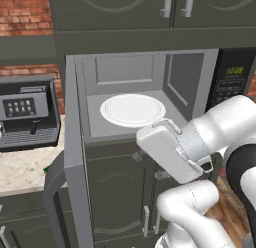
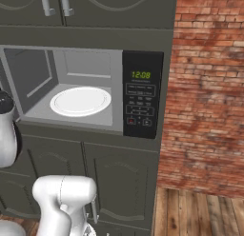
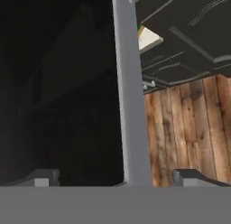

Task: Place the sponge inside the microwave to prepare for sanitizing.

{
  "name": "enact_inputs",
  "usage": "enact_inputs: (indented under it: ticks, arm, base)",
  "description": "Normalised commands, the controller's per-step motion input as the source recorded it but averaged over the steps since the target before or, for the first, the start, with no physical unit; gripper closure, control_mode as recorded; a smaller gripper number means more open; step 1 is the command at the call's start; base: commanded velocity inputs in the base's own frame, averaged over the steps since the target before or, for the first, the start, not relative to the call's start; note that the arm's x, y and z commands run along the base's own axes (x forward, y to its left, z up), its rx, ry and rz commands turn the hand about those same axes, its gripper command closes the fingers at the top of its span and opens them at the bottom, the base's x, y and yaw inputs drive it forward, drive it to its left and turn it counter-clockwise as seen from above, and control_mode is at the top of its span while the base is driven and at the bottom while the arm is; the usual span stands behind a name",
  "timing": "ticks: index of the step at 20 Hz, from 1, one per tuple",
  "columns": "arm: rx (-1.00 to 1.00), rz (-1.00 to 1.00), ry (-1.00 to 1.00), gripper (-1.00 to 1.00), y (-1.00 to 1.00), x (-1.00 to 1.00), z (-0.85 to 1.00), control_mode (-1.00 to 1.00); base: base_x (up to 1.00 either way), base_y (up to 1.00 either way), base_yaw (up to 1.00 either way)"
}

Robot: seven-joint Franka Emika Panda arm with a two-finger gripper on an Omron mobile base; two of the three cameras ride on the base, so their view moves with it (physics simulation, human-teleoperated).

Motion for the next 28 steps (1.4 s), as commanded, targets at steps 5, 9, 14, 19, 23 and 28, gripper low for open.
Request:
enact_inputs:
  ticks: [5, 9, 14, 19, 23, 28]
  arm:
    - [-0.21, -0.02, -0.30, -1.00, -0.52, 0.05, 0.00, -1.00]
    - [-0.27, 0.00, -0.24, -1.00, -0.51, 0.05, 0.00, -1.00]
    - [-0.22, 0.00, -0.14, -1.00, -0.53, 0.06, 0.00, -1.00]
    - [-0.20, 0.00, -0.11, -1.00, -0.55, 0.09, 0.00, -1.00]
    - [-0.23, 0.00, -0.07, -1.00, -0.51, 0.05, -0.03, -1.00]
    - [-0.26, 0.00, -0.01, -1.00, -0.37, 0.02, -0.09, -1.00]
  base:
    - [0.00, 0.00, 0.00]
    - [0.00, 0.00, 0.00]
    - [0.00, 0.00, 0.00]
    - [0.00, 0.00, 0.00]
    - [0.00, 0.00, 0.00]
    - [0.00, 0.00, 0.00]
